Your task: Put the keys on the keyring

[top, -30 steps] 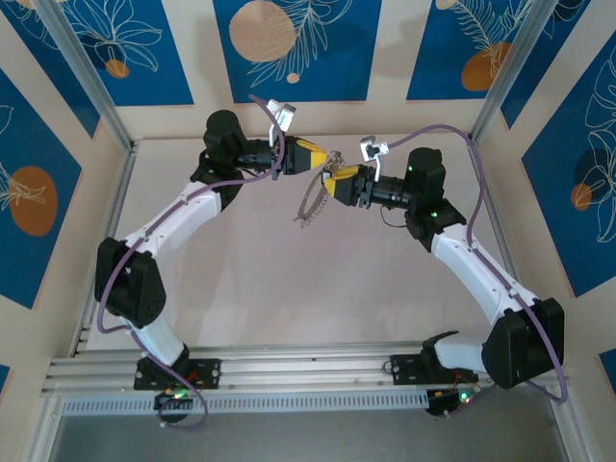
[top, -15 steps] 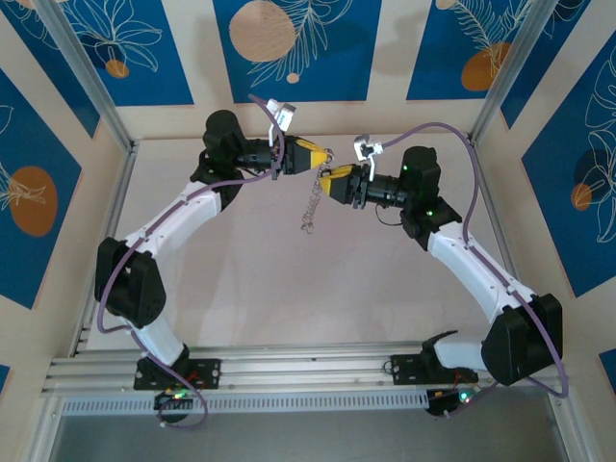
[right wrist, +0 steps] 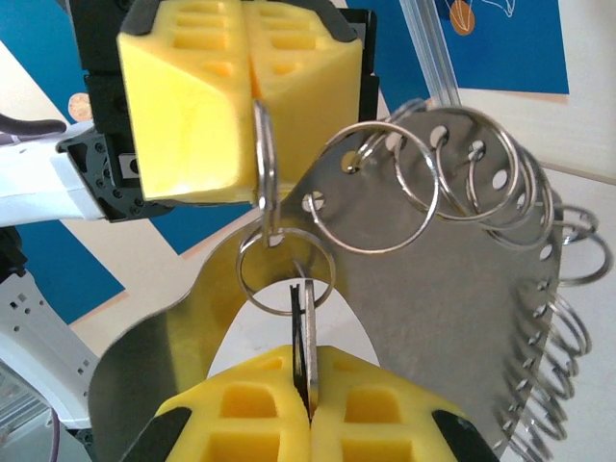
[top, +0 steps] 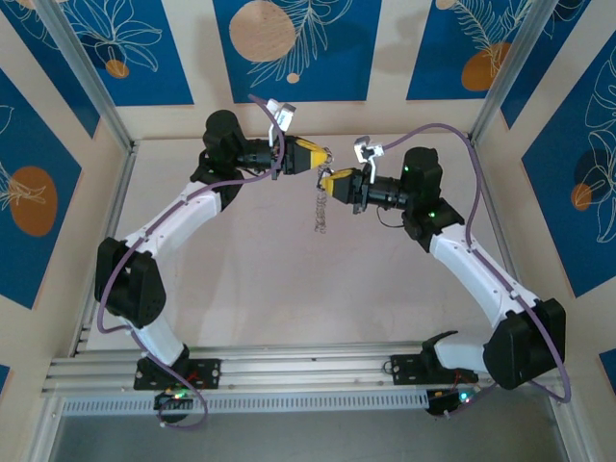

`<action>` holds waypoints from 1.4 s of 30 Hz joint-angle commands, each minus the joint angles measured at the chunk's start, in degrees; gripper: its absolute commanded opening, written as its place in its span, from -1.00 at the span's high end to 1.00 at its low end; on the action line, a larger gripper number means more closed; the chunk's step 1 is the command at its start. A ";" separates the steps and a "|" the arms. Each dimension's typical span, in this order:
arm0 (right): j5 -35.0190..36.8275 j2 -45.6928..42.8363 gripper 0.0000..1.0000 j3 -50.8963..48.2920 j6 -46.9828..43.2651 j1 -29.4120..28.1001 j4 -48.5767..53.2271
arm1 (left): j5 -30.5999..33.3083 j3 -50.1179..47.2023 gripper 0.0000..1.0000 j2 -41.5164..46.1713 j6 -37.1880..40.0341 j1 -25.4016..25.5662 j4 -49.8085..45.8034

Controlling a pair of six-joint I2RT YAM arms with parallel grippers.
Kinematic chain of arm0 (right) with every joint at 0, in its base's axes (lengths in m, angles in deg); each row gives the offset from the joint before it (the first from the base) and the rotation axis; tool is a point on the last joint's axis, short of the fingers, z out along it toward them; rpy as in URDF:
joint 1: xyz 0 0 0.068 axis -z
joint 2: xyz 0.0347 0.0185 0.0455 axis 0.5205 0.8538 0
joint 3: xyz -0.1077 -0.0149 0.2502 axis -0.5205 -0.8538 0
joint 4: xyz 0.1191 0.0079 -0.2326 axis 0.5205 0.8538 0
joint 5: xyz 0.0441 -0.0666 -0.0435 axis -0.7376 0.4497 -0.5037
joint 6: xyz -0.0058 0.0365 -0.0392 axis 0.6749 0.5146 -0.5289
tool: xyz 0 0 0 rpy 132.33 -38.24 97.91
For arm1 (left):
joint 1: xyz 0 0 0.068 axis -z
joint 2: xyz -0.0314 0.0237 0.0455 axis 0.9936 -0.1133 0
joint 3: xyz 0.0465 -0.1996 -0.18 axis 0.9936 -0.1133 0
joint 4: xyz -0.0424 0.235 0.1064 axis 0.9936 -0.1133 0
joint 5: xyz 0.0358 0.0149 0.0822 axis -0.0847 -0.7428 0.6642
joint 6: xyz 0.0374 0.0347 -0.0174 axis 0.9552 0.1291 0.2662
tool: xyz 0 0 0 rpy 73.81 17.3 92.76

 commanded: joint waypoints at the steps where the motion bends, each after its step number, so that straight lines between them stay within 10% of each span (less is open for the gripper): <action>1: 0.69 -2.13 1.00 1.70 -1.90 0.58 3.78 | 0.31 -0.59 1.00 1.28 1.13 0.38 2.25; 42: -2.18 1.40 1.00 13.80 -10.43 5.04 23.69 | -0.08 -1.58 1.00 2.88 5.94 0.46 -2.99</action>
